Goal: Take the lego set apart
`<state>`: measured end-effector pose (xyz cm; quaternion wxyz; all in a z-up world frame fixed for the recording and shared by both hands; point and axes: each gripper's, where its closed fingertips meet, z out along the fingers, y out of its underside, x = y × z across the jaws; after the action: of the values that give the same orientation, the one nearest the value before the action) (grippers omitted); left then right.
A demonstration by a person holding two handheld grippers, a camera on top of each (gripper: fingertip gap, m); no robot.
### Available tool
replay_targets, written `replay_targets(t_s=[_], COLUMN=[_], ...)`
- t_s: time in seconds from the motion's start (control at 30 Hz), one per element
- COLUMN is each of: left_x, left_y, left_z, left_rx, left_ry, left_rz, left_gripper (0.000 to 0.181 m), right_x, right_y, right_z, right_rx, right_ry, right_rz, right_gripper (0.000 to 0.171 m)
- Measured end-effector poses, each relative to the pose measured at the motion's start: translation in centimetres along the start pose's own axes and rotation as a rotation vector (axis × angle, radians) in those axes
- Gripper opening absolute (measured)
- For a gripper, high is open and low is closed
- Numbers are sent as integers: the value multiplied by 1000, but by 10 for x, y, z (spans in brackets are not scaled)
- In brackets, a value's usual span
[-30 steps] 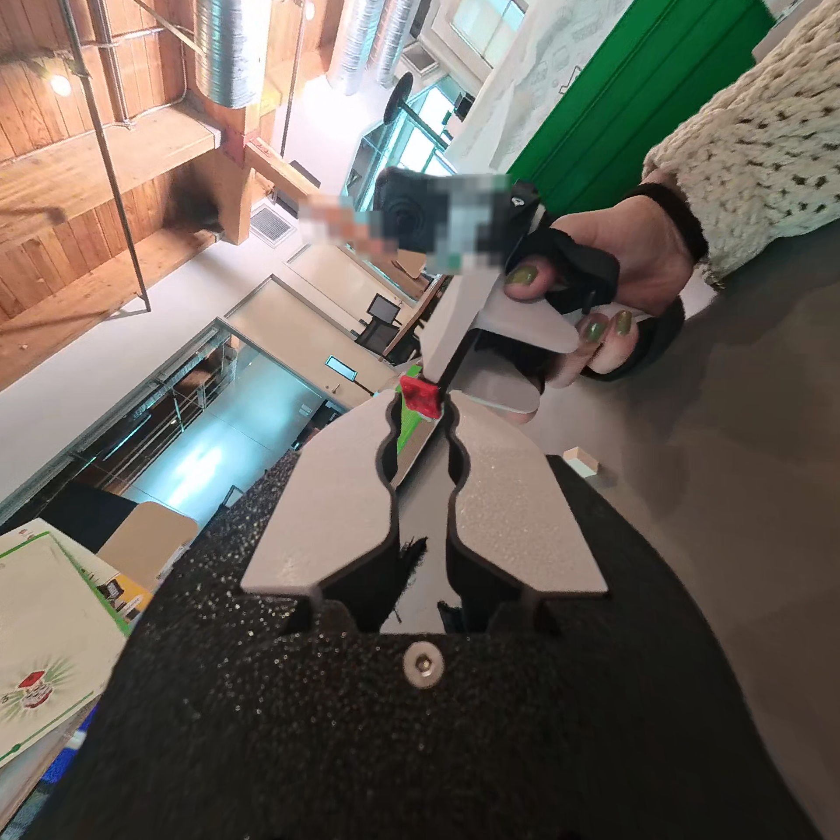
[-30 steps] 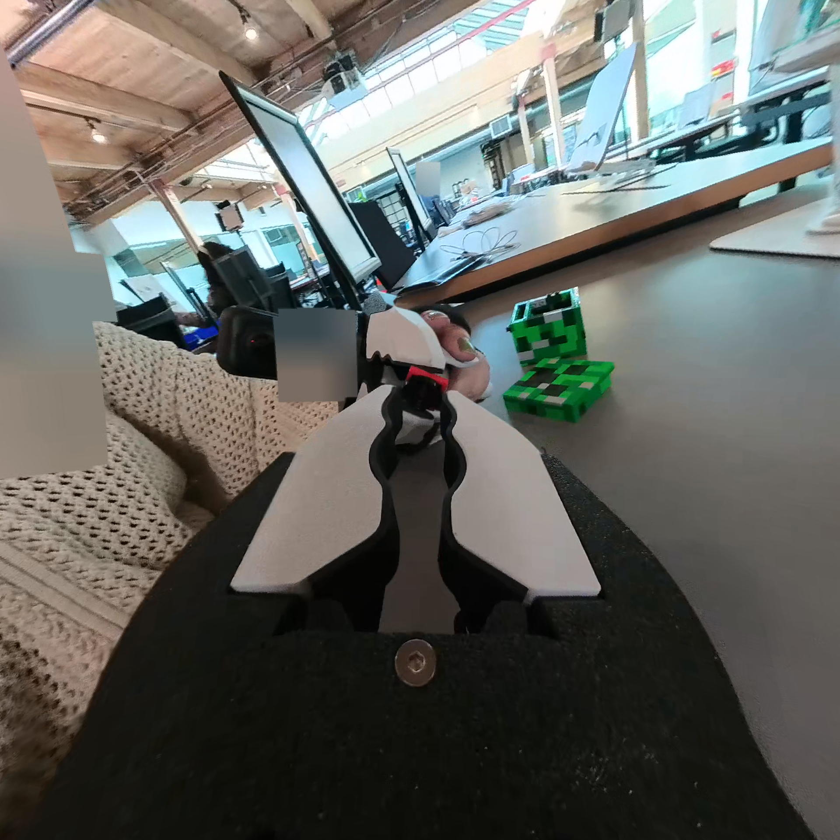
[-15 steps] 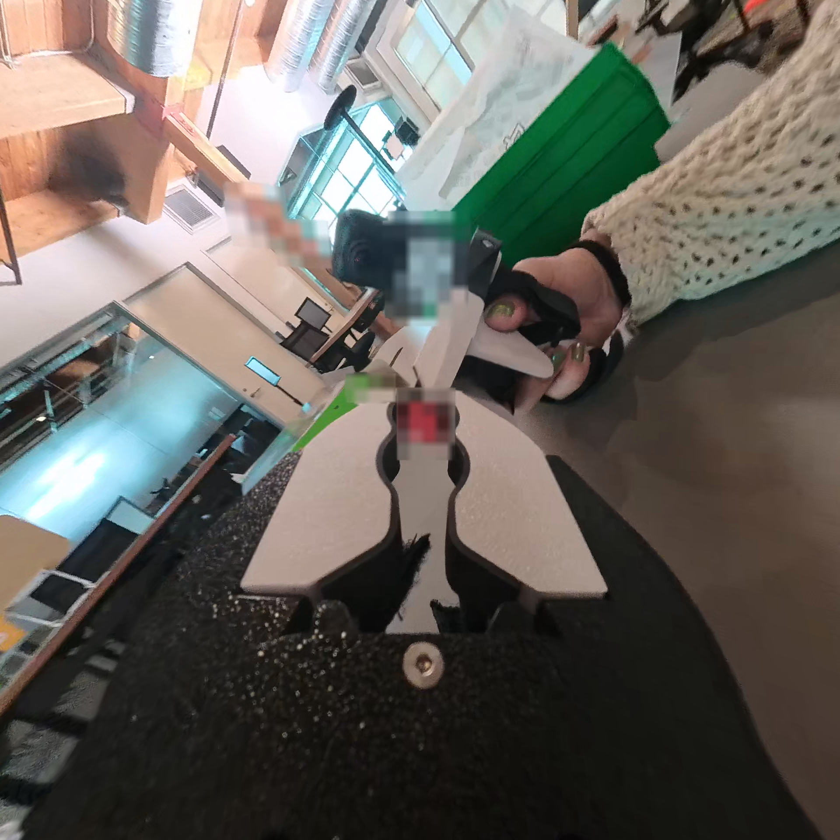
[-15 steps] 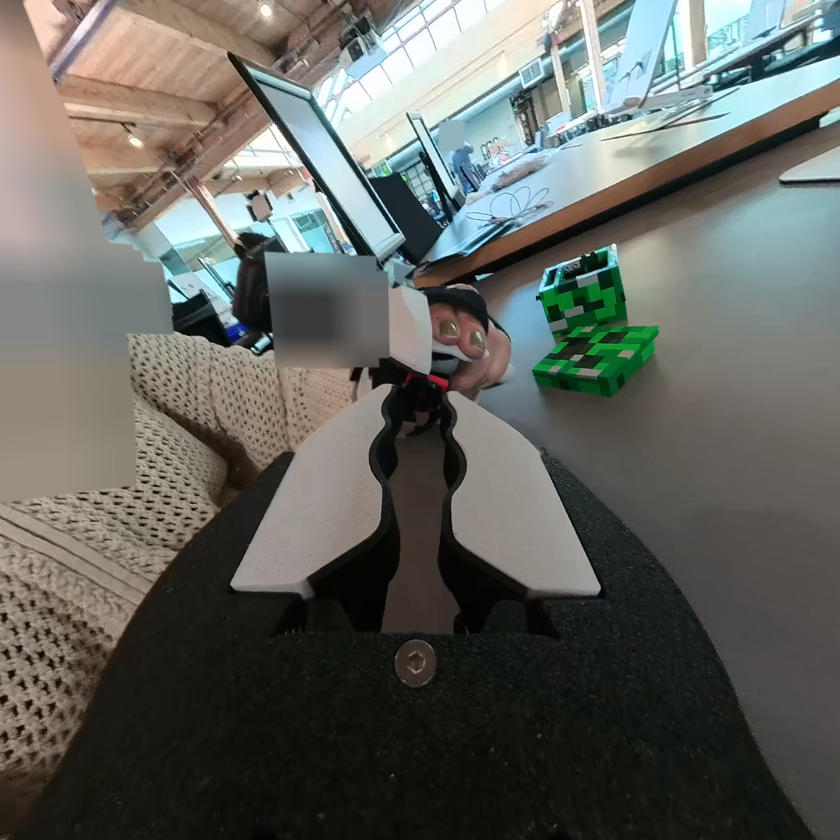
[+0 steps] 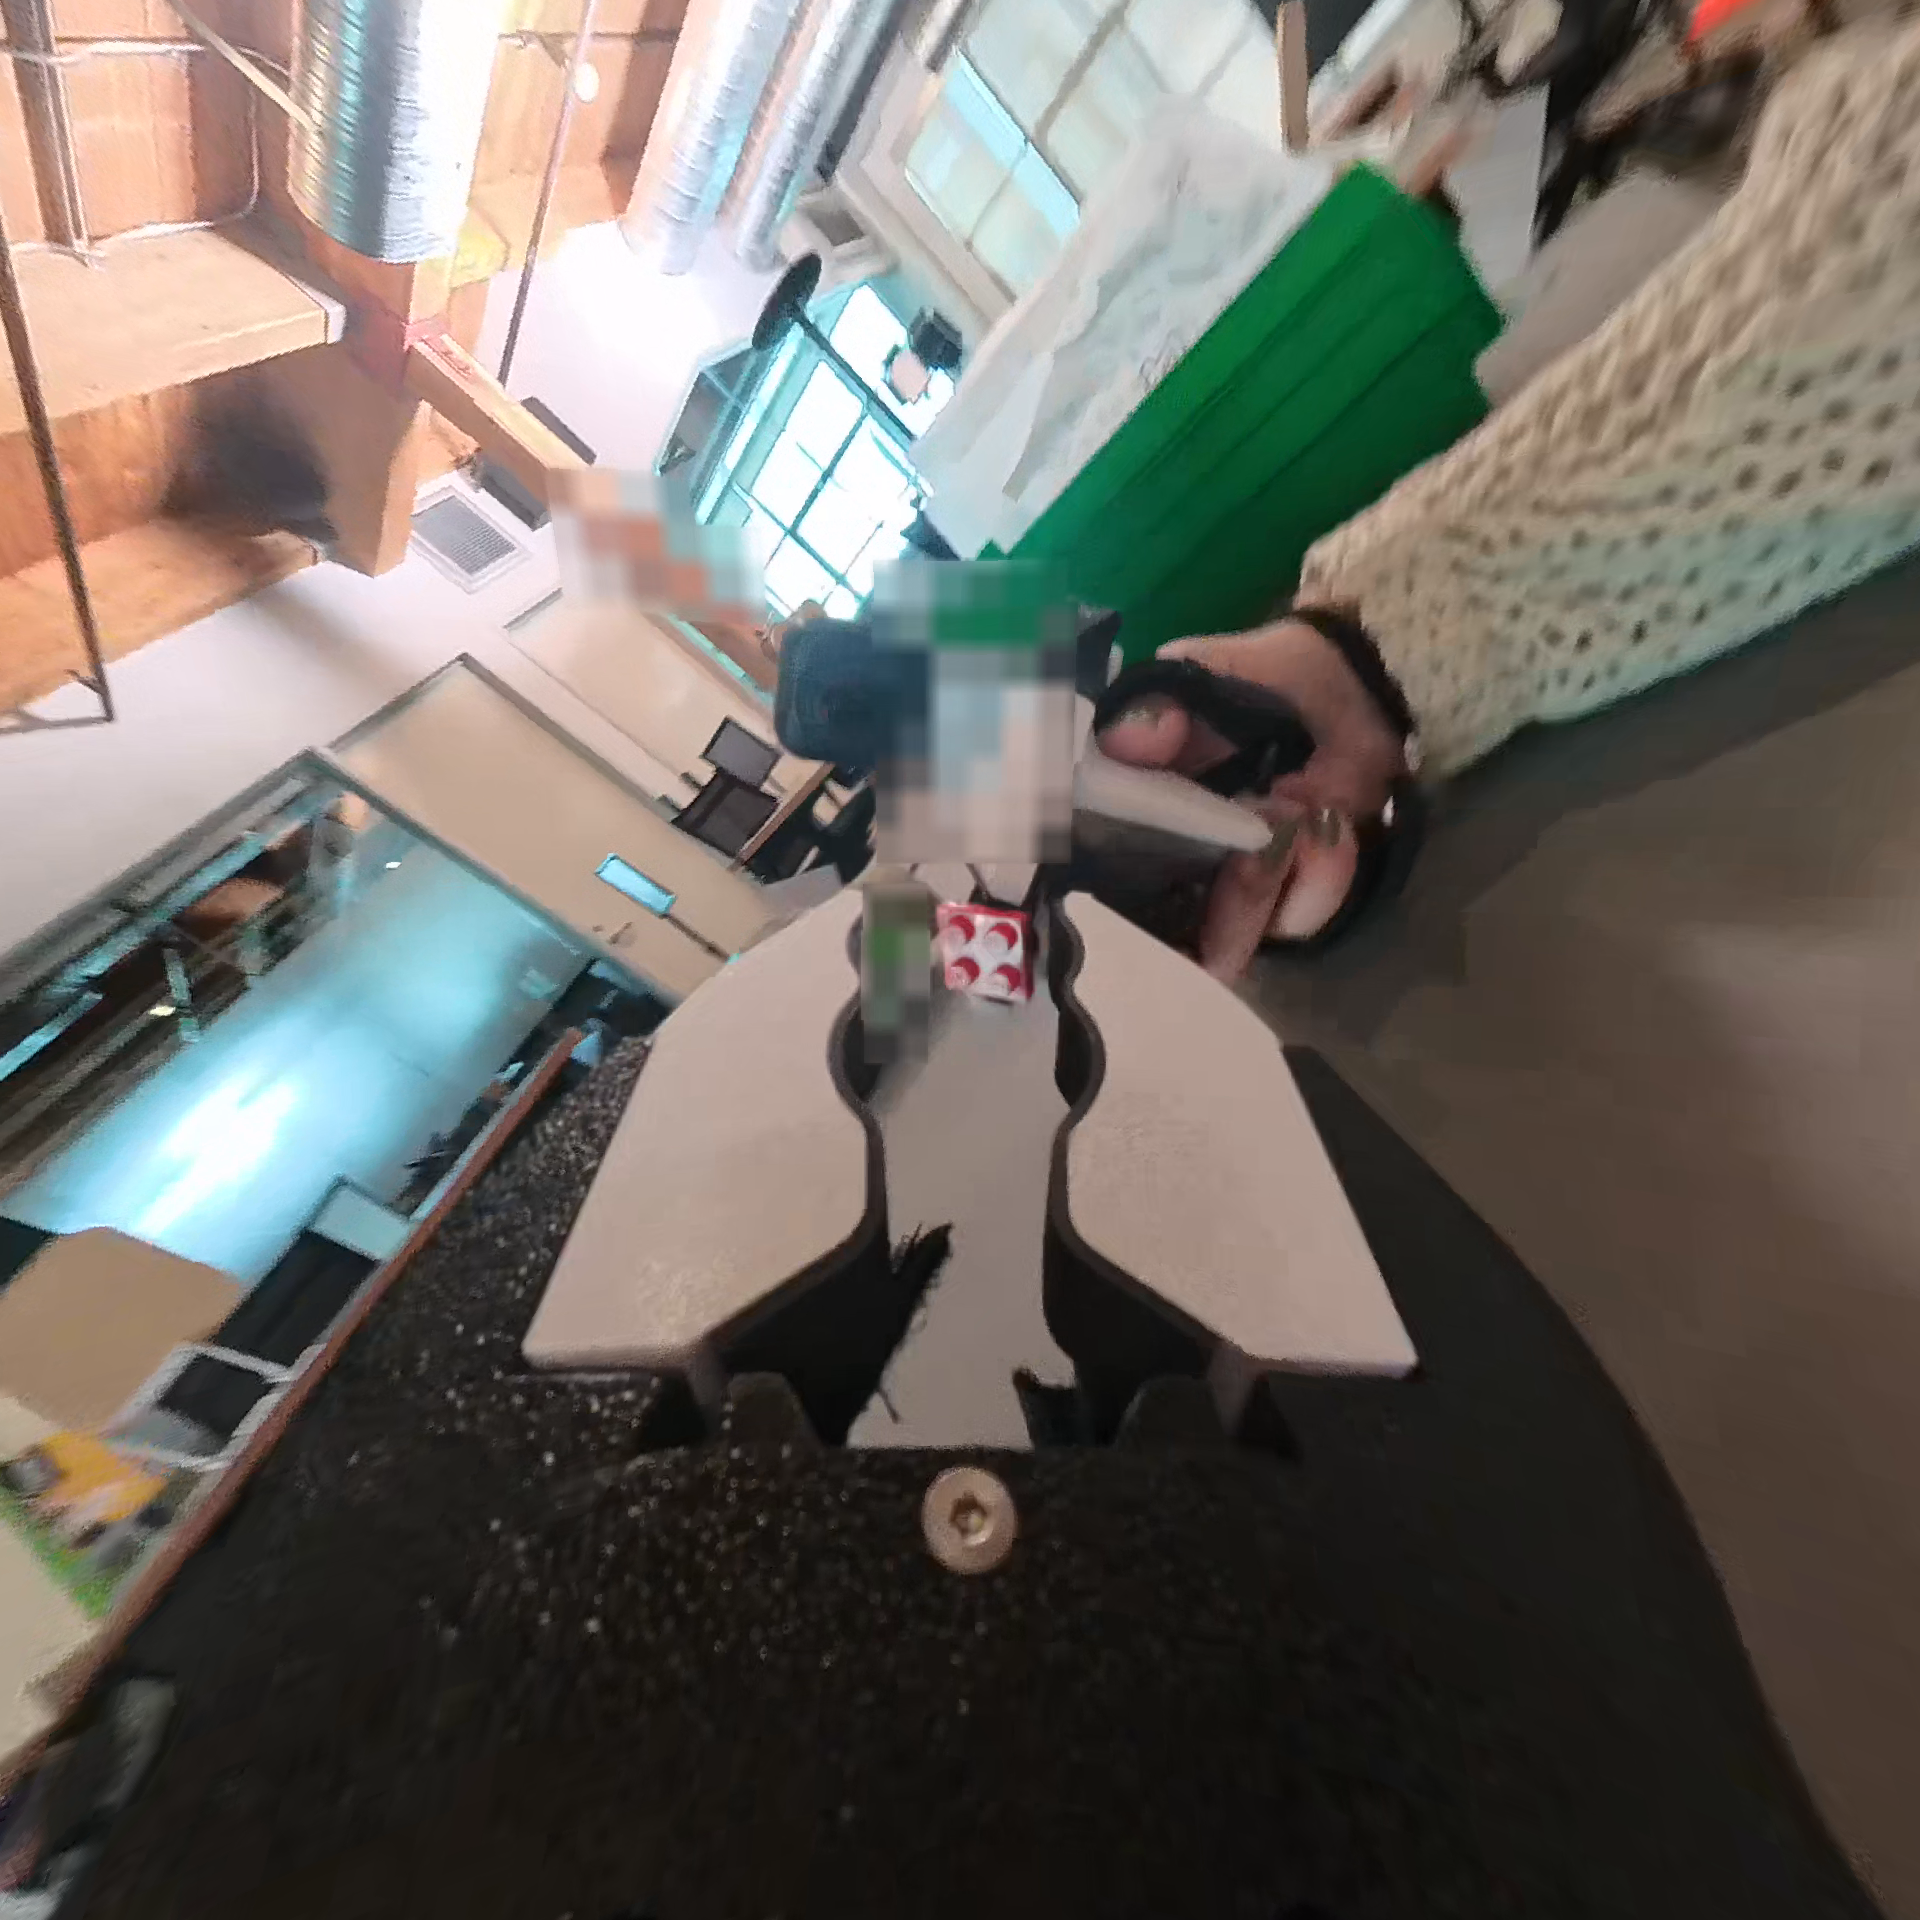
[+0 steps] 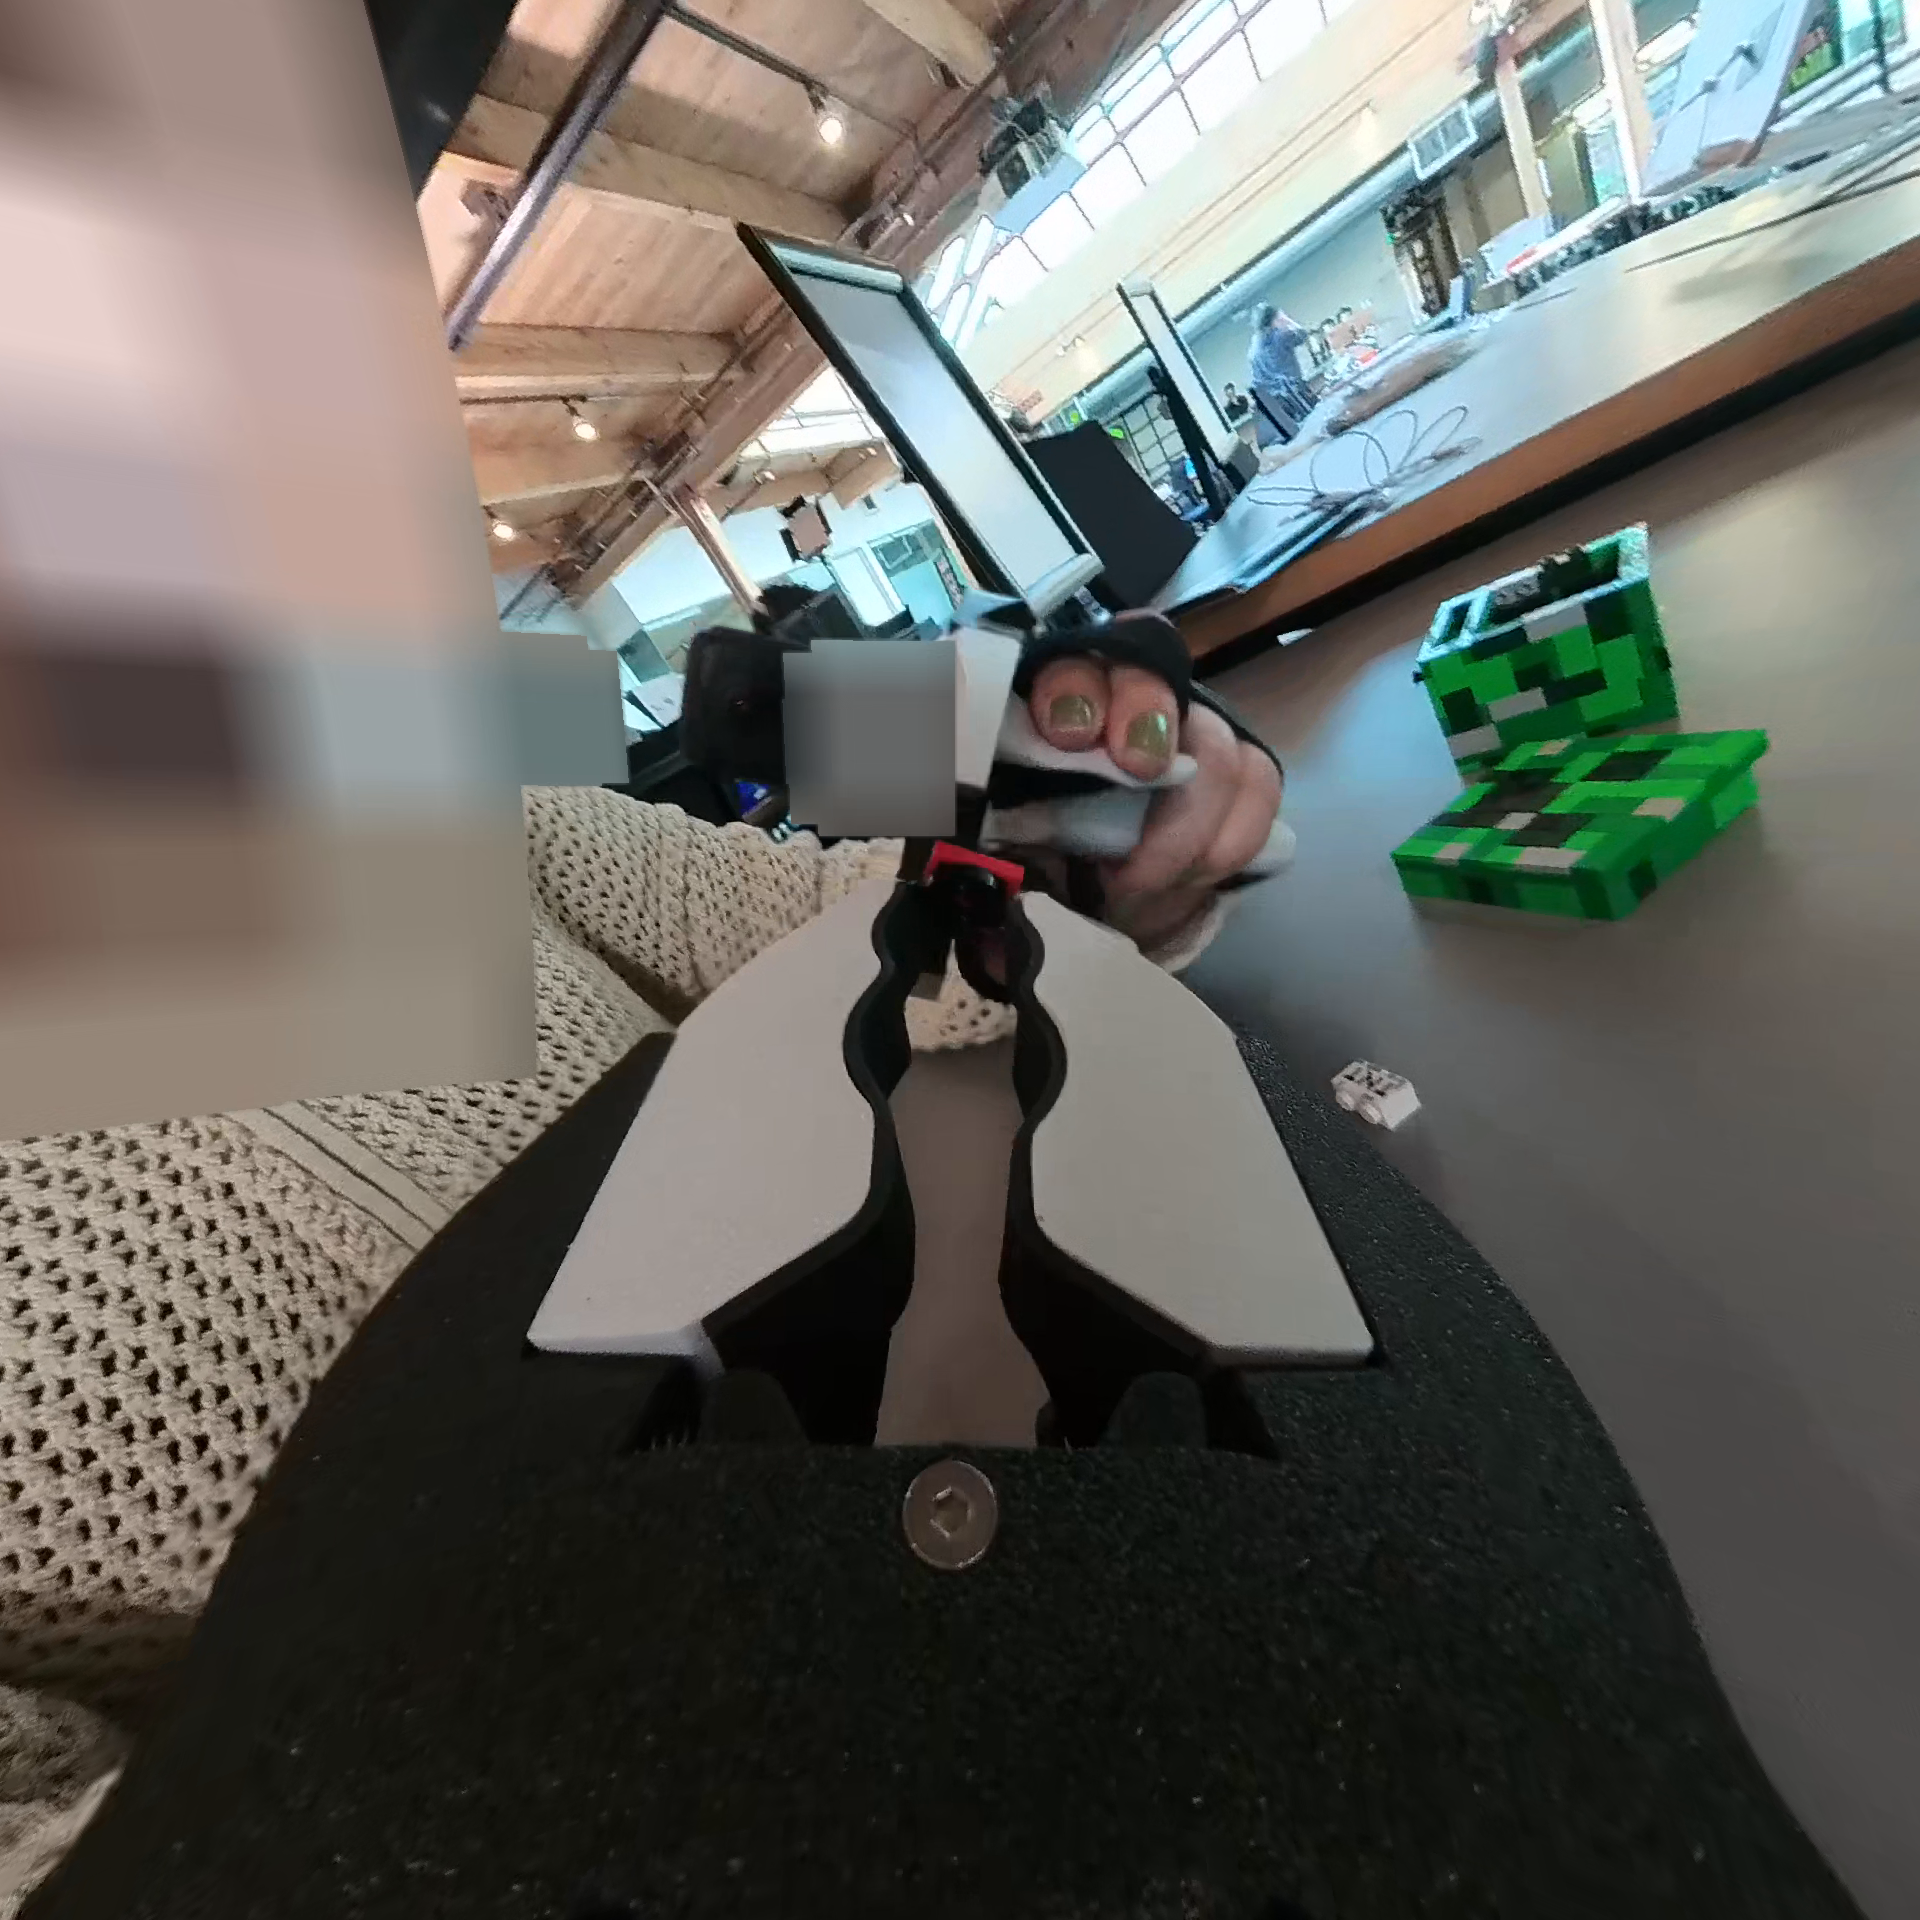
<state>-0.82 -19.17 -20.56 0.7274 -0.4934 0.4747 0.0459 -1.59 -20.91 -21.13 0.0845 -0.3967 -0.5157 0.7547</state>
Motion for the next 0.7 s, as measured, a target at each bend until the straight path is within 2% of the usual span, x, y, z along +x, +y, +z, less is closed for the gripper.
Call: replay_targets(t_s=[0.03,0.2,0.4,0.7], left_x=[2,15,10,5], left_y=[5,17,-1,-20], left_z=[0,-1,-2,-3], left_rx=[-32,-100,3,162], left_ry=[1,78,136,189], left_rz=[54,135,-164,-470], left_gripper=[29,18,14,14], right_x=[2,5,-10,-27], right_y=[1,12,4,-5], right_z=[-2,-6,-3,0], right_rx=[-7,-87,-44,27], right_ry=[17,64,-14,-115], right_rz=[-5,-15,-52,-79], right_gripper=[15,14,14,13])
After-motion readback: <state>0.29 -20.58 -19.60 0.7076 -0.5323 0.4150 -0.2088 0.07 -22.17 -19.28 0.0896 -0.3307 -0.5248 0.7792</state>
